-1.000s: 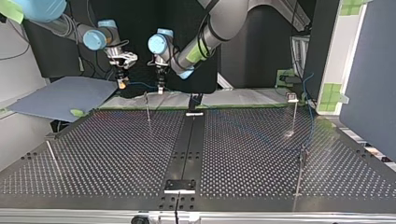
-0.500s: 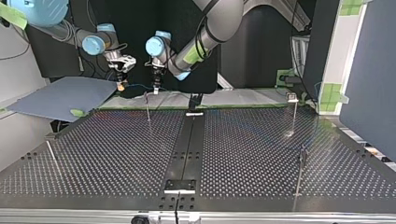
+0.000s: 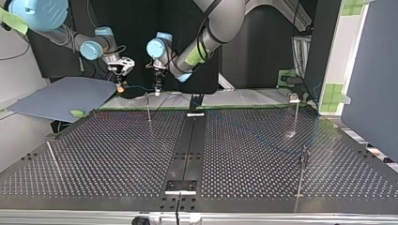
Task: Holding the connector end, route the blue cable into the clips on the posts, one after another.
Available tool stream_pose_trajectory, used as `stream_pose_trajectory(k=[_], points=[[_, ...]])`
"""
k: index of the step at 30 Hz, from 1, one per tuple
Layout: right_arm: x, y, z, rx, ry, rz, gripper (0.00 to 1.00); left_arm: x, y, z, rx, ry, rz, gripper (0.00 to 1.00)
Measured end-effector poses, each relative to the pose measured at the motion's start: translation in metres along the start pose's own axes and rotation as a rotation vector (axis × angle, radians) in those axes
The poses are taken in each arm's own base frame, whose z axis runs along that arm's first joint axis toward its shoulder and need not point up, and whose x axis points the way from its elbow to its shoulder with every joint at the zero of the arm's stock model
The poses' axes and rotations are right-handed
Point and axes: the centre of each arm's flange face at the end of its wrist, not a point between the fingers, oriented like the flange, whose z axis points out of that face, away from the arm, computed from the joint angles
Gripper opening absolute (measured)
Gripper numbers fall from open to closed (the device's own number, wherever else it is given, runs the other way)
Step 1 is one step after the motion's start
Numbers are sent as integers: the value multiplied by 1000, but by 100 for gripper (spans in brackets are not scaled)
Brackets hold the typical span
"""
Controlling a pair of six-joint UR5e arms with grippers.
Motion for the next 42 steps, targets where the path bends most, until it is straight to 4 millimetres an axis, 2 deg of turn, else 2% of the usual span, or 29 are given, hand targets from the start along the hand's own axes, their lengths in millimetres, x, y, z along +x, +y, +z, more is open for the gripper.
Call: stream_pose_trajectory(k=[10, 19, 31, 42], points=[[12, 5, 13, 14, 4, -5, 0, 0, 2, 2, 1, 1, 6, 0], [20, 10, 21, 13, 11, -4, 0, 18, 13, 5, 35, 31, 21, 0], [29, 18, 27, 14, 27, 0, 0, 5, 2, 21, 57, 14, 5, 0], [31, 23, 27, 12, 33, 2, 0, 4, 10, 29, 51, 10, 4, 0]])
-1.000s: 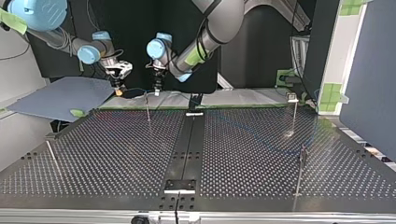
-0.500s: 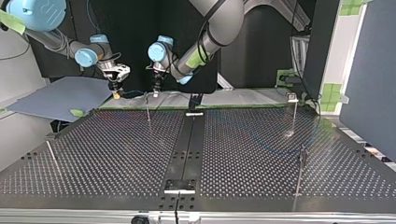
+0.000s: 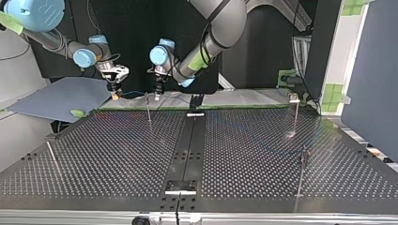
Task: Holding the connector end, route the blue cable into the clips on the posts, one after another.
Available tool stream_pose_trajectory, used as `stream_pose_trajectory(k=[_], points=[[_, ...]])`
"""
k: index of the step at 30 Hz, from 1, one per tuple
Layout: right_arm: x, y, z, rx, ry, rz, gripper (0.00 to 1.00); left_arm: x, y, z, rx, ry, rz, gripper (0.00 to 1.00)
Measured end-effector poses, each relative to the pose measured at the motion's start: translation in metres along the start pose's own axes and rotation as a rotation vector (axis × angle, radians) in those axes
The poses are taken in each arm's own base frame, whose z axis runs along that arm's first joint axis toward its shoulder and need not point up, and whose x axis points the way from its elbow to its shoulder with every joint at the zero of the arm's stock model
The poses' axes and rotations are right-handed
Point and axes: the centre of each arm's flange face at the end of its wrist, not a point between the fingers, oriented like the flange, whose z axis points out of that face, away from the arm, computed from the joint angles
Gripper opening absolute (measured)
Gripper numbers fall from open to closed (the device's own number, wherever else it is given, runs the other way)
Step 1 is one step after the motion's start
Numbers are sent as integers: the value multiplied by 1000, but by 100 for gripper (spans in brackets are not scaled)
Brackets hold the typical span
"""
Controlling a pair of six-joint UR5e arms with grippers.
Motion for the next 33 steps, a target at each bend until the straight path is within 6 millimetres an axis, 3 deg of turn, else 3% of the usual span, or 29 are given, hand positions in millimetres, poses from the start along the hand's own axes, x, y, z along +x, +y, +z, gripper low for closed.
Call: stream_pose_trajectory(k=[10, 33], points=[[2, 2, 2, -1, 7, -1, 0, 15, 0, 5, 9, 13, -6, 0], [3, 3, 8, 15, 22, 6, 0, 5, 13, 29, 38, 12, -50, 0]])
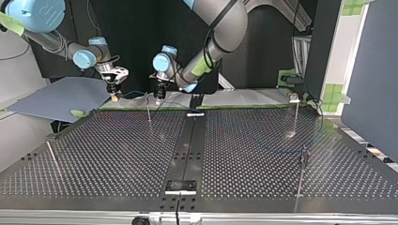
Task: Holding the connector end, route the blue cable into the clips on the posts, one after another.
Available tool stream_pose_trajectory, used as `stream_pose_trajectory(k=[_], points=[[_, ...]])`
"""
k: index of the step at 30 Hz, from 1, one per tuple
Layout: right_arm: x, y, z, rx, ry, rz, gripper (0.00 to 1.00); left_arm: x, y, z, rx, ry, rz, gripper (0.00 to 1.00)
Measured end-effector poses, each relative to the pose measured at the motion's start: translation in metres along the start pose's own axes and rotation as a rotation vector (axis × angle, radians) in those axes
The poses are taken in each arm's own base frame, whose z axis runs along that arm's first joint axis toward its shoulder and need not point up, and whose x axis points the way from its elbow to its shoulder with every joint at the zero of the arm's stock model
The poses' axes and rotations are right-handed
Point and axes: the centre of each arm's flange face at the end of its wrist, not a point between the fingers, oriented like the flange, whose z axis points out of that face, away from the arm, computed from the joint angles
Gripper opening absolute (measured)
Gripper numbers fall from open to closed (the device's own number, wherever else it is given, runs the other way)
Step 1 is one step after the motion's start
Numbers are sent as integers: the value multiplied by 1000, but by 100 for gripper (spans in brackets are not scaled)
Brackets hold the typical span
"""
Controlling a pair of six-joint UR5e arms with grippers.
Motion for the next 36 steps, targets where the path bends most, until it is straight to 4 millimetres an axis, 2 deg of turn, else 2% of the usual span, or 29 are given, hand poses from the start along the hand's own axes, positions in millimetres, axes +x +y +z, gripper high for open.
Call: stream_pose_trajectory(k=[7, 16, 22, 29, 36], points=[[1, -2, 4, 11, 0, 1, 0, -3, -2, 3, 7, -3, -20, 0], [-16, -5, 9, 27, -41, -2, 0, 0, -8, -3, 0, 5, -16, 0], [-12, -5, 14, 31, -37, -3, 0, 4, -12, -7, 3, 13, -13, 0], [-5, -4, 22, 35, -25, -4, 0, 19, 2, -4, -8, 24, -18, 0], [-2, -3, 26, 39, -19, -4, 0, 7, 4, 11, -10, 8, -32, 0]])
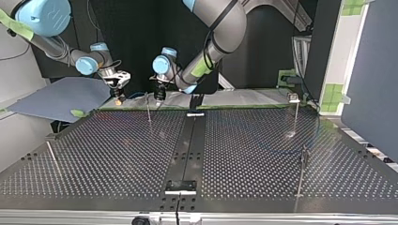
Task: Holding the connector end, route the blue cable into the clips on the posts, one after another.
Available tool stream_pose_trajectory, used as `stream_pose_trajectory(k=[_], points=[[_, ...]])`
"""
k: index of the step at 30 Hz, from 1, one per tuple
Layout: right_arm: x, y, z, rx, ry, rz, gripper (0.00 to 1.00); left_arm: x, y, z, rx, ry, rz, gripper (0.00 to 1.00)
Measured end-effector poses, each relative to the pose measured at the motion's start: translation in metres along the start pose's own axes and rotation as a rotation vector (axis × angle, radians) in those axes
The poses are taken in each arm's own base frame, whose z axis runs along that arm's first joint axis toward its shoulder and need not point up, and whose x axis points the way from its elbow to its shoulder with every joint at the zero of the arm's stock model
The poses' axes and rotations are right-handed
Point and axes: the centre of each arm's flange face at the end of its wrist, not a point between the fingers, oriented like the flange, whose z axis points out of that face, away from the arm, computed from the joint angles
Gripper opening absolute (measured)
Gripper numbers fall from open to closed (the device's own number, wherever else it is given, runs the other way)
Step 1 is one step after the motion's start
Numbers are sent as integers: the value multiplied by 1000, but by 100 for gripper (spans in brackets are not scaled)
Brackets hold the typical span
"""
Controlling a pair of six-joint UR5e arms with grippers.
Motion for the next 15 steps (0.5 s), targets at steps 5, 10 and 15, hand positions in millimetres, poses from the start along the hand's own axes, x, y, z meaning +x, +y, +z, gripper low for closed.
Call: stream_pose_trajectory(k=[5, 10, 15], points=[[3, 2, 4, 2, 9, -2, 0, -5, 1, 6, 2, -6, -5, 0], [3, 4, 10, 7, 14, -3, 0, -8, 9, 11, -6, -10, -12, 0], [-2, 6, 19, 11, 6, -8, 0, -13, 20, 18, -15, -10, -14, 0]])
